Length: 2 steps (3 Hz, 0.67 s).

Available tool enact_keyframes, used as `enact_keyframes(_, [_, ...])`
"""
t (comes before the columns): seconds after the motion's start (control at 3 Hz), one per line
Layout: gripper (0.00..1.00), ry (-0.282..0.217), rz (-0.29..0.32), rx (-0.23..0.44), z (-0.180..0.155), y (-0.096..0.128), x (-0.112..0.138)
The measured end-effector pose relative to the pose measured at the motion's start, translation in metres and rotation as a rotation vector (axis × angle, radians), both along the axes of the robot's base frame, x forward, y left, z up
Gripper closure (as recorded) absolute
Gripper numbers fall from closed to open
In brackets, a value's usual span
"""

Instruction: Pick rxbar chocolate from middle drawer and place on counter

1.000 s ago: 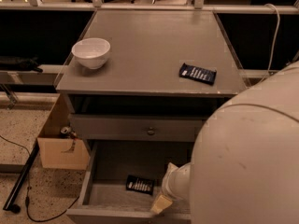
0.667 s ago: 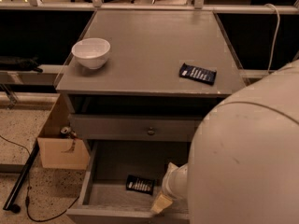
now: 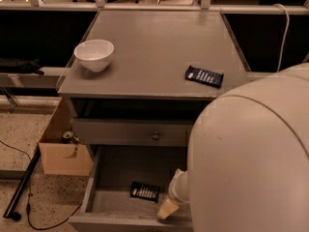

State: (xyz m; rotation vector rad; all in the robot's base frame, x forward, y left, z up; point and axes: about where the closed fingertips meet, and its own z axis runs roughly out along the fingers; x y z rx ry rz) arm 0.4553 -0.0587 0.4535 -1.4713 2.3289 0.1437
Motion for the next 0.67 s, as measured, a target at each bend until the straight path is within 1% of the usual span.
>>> enact_keyframes(0.33, [0.00,0.007,-0.003,0.000,-0.001,0.002,0.012])
enact_keyframes(0.67, [0.00,-0.003,0.015,0.018,0.001,0.013,0.013])
